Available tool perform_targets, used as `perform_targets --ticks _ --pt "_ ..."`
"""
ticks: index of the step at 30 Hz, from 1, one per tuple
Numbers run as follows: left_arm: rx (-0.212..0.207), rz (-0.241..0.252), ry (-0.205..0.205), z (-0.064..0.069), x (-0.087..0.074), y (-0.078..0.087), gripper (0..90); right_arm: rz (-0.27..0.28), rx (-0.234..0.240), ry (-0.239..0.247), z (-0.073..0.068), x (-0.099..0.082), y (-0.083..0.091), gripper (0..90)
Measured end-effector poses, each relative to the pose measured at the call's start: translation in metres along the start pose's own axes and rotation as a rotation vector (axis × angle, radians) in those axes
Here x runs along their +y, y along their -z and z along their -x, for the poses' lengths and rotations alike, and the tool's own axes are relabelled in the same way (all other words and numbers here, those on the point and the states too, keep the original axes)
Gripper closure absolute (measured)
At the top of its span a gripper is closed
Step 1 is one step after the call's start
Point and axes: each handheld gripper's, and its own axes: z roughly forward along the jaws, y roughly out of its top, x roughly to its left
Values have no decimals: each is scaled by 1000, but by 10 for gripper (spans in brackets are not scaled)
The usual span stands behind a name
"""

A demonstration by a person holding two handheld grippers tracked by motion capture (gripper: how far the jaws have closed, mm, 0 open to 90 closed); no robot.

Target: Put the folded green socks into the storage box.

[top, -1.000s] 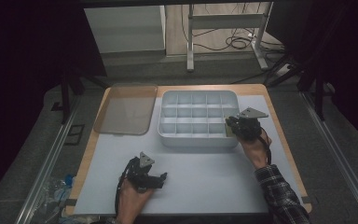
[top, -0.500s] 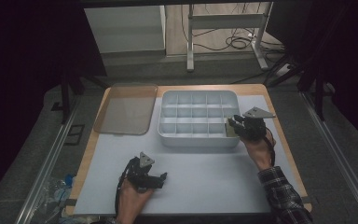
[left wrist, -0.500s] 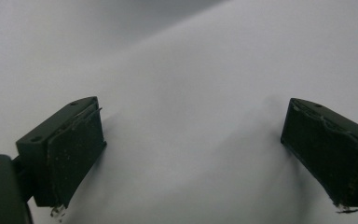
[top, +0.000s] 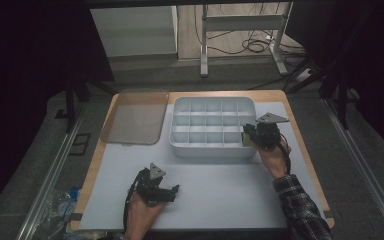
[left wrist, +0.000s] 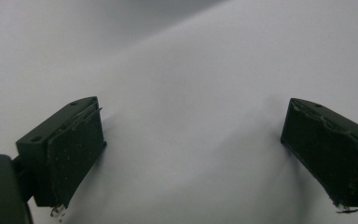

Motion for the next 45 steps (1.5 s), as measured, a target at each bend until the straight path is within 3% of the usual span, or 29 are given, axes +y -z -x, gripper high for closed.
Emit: perform_targets --ticks 8,17,26,45 --pt "0 0 0 0 0 0 56 -11 6 -8 1 -14 6 806" --pt "0 0 0 0 0 0 56 20 13 -20 2 -5 12 635" --pt "0 0 0 0 0 0 56 10 34 -22 0 -2 19 482" --pt "0 0 0 0 0 0 56 -24 68 0 -9 -7 39 304"
